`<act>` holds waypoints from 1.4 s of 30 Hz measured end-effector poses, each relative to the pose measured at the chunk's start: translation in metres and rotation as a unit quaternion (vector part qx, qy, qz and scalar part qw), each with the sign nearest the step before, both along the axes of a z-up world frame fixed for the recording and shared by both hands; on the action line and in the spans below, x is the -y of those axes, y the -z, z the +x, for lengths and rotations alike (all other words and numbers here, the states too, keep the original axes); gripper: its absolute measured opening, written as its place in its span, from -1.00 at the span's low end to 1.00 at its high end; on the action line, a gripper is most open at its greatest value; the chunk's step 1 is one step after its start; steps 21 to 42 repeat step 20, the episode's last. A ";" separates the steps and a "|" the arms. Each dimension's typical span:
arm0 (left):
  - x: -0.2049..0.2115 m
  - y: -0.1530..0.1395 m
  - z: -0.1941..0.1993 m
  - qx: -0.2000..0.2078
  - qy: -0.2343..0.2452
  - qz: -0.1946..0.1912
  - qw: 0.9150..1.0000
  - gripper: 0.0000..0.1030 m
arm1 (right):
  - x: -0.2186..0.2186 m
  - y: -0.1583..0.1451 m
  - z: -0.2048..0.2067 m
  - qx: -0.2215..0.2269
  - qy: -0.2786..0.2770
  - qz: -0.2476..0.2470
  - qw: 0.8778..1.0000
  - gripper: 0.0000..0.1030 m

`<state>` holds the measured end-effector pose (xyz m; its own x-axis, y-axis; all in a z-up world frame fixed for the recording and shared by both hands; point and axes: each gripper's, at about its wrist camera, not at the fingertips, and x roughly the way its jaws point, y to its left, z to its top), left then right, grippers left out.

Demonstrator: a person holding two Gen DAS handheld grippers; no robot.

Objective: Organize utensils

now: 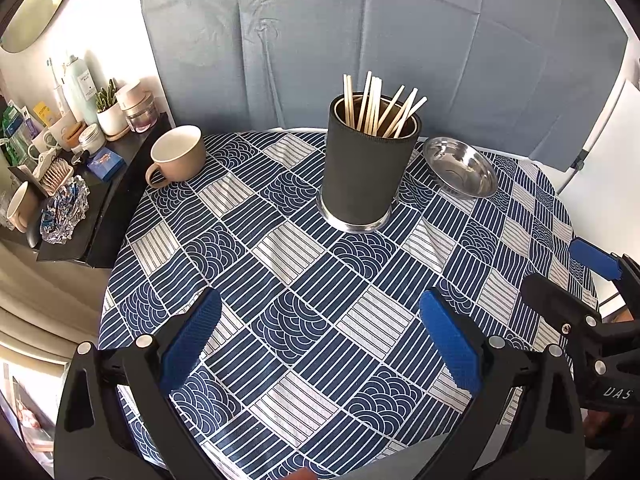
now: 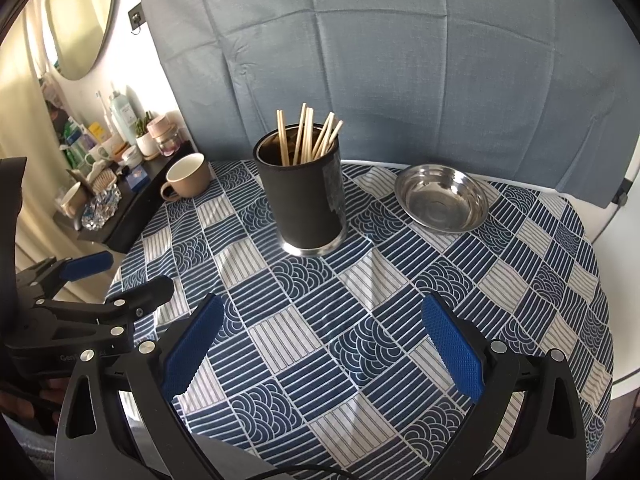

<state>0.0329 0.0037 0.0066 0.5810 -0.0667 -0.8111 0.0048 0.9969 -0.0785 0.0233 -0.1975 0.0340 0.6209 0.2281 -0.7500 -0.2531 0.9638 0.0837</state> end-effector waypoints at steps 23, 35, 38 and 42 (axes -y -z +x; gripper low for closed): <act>0.001 0.003 0.000 -0.008 0.006 -0.003 1.000 0.89 | -0.003 -0.001 -0.004 0.003 -0.011 0.003 1.000 0.85; 0.001 0.003 0.000 -0.008 0.006 -0.003 1.000 0.89 | -0.003 -0.001 -0.004 0.003 -0.011 0.003 1.000 0.85; 0.001 0.003 0.000 -0.008 0.006 -0.003 1.000 0.89 | -0.003 -0.001 -0.004 0.003 -0.011 0.003 1.000 0.85; 0.001 0.003 0.000 -0.008 0.006 -0.003 1.000 0.89 | -0.003 -0.001 -0.004 0.003 -0.011 0.003 1.000 0.85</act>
